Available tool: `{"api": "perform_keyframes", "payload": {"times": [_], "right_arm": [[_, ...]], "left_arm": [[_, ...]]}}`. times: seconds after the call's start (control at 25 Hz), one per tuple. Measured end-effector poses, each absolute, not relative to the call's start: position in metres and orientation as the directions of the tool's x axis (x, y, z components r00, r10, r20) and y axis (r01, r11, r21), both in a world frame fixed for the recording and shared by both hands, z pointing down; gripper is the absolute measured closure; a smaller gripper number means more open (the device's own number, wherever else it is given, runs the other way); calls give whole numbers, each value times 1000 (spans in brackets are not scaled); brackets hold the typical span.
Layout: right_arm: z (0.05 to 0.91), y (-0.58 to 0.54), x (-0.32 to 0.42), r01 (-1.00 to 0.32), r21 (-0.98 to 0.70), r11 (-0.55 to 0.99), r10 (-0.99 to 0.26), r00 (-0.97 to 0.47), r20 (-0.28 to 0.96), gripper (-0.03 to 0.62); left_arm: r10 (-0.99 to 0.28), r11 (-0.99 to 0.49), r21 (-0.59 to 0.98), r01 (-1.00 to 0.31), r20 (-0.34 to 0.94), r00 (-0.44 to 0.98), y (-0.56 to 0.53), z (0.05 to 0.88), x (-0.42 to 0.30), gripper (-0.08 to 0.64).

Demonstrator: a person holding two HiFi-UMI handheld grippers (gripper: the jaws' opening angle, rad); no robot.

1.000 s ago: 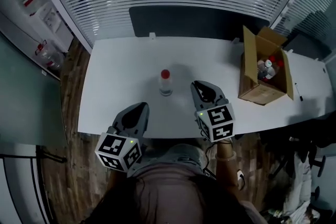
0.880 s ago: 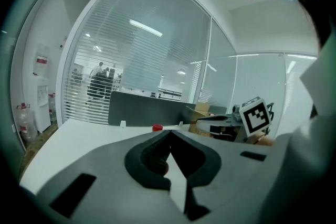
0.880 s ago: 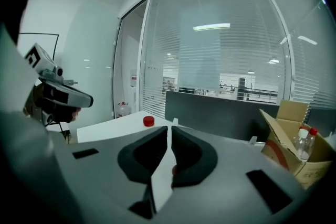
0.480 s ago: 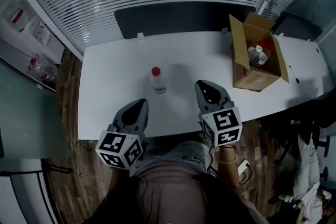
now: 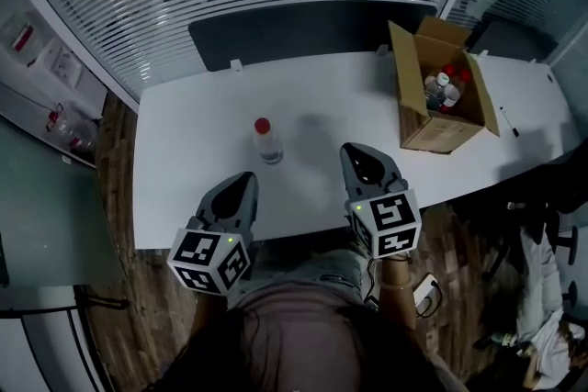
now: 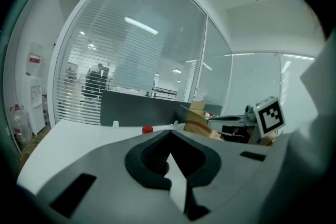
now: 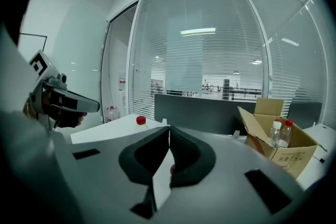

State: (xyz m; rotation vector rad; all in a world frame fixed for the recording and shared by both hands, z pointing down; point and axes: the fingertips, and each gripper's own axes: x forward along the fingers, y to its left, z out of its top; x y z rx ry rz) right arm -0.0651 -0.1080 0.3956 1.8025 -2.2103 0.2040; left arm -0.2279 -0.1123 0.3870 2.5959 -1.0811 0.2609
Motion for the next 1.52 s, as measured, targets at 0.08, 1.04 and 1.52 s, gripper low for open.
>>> {"api": "perform_keyframes", "payload": {"times": [0.08, 1.04, 1.52], "right_arm": [[395, -106, -64, -975, 68, 213, -937, -184, 297, 566], [391, -90, -15, -972, 1, 236, -932, -227, 282, 566], [360, -90, 76, -982, -6, 187, -962, -184, 204, 566]], "left_arm": [[-660, -662, 213, -718, 288, 694, -111, 388, -226, 553], [-618, -667, 321, -672, 265, 740, -107, 386, -156, 552], [-539, -723, 363, -587, 235, 809, -112, 373, -53, 552]]}}
